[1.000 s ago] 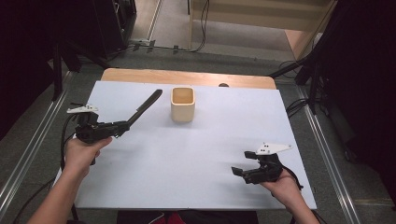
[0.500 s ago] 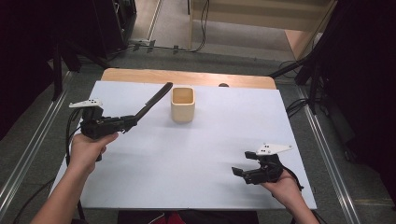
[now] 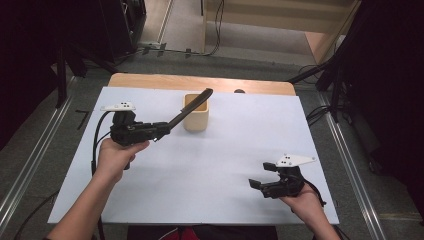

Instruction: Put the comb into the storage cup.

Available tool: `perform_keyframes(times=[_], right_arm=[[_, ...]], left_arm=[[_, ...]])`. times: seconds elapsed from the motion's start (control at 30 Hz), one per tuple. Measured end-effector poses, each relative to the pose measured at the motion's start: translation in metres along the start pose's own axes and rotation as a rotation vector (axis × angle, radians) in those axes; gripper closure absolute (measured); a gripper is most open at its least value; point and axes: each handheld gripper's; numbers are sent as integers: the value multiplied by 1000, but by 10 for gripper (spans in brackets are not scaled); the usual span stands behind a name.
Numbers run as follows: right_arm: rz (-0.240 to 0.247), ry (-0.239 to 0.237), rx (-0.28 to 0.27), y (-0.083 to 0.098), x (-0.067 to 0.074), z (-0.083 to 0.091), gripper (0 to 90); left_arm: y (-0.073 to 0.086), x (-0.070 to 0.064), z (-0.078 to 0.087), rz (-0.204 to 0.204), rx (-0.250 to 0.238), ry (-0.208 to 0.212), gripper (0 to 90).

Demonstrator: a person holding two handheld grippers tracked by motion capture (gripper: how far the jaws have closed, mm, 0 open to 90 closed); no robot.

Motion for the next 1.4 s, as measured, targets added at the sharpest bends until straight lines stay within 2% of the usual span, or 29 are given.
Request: perform_keyframes(times=[0.2, 0.37, 0.7, 0.83, 1.2, 1.4], right_arm=[[-11, 6, -18, -1, 2, 2, 123], [-56, 7, -40, -4, 4, 3, 124], [-93, 30, -81, -15, 19, 8, 124], [-118, 42, -96, -18, 21, 9, 132], [-135, 59, -131, -29, 29, 12, 132], [-144, 72, -147, -34, 30, 13, 132]], left_arm=[[-4, -9, -14, -4, -6, 20, 737], [-5, -14, -25, -3, 1, 30, 737], [-7, -27, -53, -1, -2, 57, 737], [-7, -30, -62, 2, -5, 56, 737], [-1, -41, -83, 13, -8, 51, 737], [6, -45, -97, 36, -3, 44, 737]])
Point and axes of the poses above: each handheld gripper's, and its own axes: z roughly backward along the jaws, y roughly out of its underside, x roughly to its left, and after that the axes turned 12 degrees about -z, right-handed
